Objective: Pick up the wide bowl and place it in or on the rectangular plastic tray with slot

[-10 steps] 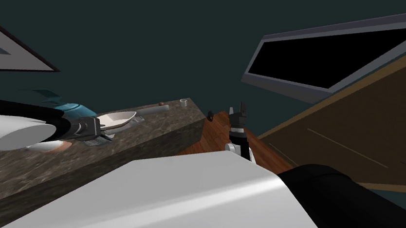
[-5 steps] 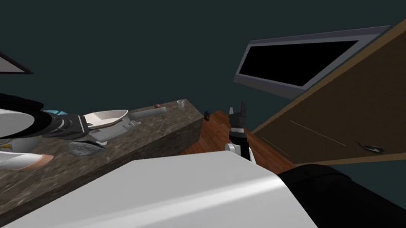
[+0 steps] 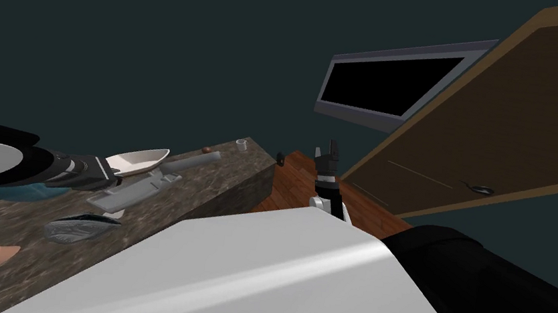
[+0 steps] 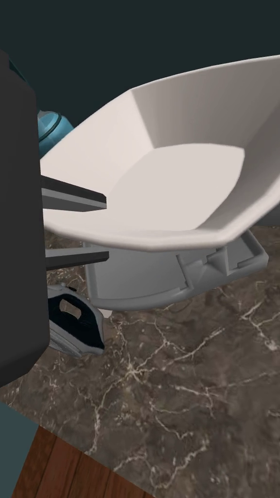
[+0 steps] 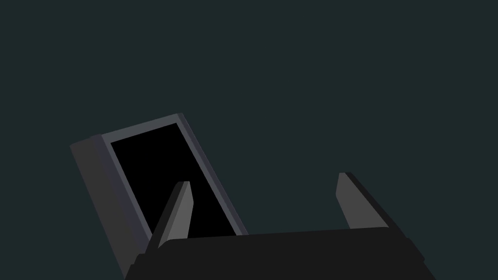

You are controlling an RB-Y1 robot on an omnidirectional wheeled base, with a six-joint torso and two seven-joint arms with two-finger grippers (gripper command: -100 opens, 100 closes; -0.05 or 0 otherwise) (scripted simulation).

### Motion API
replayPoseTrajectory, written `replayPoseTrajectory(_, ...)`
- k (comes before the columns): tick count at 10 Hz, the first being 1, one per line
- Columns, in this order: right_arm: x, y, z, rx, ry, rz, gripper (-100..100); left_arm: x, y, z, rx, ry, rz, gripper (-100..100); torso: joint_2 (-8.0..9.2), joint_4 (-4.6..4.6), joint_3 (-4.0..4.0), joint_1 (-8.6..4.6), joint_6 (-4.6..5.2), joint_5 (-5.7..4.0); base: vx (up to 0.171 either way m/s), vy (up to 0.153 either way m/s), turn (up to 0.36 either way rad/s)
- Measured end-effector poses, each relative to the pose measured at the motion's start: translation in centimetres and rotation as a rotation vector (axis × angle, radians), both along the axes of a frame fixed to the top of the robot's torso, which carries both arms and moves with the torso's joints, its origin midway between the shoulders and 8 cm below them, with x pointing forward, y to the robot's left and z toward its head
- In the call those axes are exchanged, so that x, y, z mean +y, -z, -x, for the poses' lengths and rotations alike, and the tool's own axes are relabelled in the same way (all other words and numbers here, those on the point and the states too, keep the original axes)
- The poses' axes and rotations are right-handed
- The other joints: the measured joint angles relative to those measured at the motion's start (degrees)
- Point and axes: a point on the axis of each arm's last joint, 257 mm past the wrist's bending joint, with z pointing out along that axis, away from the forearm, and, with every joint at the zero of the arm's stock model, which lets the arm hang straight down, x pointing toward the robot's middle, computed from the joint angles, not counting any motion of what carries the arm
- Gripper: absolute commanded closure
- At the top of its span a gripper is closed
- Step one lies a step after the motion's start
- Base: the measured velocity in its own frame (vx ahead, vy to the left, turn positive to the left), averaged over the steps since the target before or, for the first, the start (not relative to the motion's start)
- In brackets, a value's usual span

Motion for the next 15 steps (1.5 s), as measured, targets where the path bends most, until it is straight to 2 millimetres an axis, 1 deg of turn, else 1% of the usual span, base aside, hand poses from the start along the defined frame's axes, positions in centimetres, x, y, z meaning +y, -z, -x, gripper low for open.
replayPoseTrajectory(1, 0.0, 0.0, 0.0, 0.000, 0.000, 0.000, 0, 0.0, 0.0, 0.0, -0.001, -0.002, 0.002, -100, 0.14, 0.03, 0.08, 0.00, -0.07, 0.01, 0.007, 0.000, 0.000)
replayPoseTrajectory(5, 0.0, 0.0, 0.0, 0.000, 0.000, 0.000, 0, 0.0, -0.1, 0.0, -0.001, -0.001, 0.002, -100, 0.33, 0.08, 0.20, 0.00, -0.09, 0.01, 0.000, 0.000, 0.000)
replayPoseTrajectory(6, 0.0, 0.0, 0.0, 0.000, 0.000, 0.000, 0, 0.0, -0.1, 0.0, -0.001, -0.001, 0.002, 0, 0.34, 0.08, 0.20, 0.00, -0.09, 0.01, 0.000, 0.000, 0.000)
replayPoseTrajectory(7, 0.0, 0.0, 0.0, 0.000, 0.000, 0.000, 0, 0.0, -0.1, 0.0, -0.001, -0.001, 0.002, -100, 0.34, 0.08, 0.20, 0.00, -0.09, 0.01, -0.052, 0.030, -0.215)
replayPoseTrajectory(9, 0.0, 0.0, 0.0, 0.000, 0.000, 0.000, 0, 0.1, -1.5, 0.0, 0.003, -0.031, 0.002, -100, 0.59, 0.14, 0.34, 0.18, -0.06, 0.03, -0.077, 0.056, -0.174)
replayPoseTrajectory(13, 0.0, 0.0, 0.0, 0.000, 0.000, 0.000, 0, 0.1, -4.4, 0.5, 0.014, -0.090, 0.004, -100, 0.57, 0.14, 0.34, 0.16, -0.06, 0.03, -0.059, 0.041, -0.139)
replayPoseTrajectory(14, 0.0, 0.0, 0.0, 0.000, 0.000, 0.000, 0, 0.1, -4.5, 0.6, 0.015, -0.096, 0.005, 0, 0.48, 0.12, 0.29, 0.11, -0.12, 0.05, -0.005, 0.004, 0.009)
replayPoseTrajectory(15, 0.0, 0.0, 0.0, 0.000, 0.000, 0.000, 0, 0.1, -4.5, 0.6, 0.015, -0.095, 0.005, 0, 0.39, 0.10, 0.24, 0.06, -0.11, 0.03, 0.000, 0.000, 0.000)
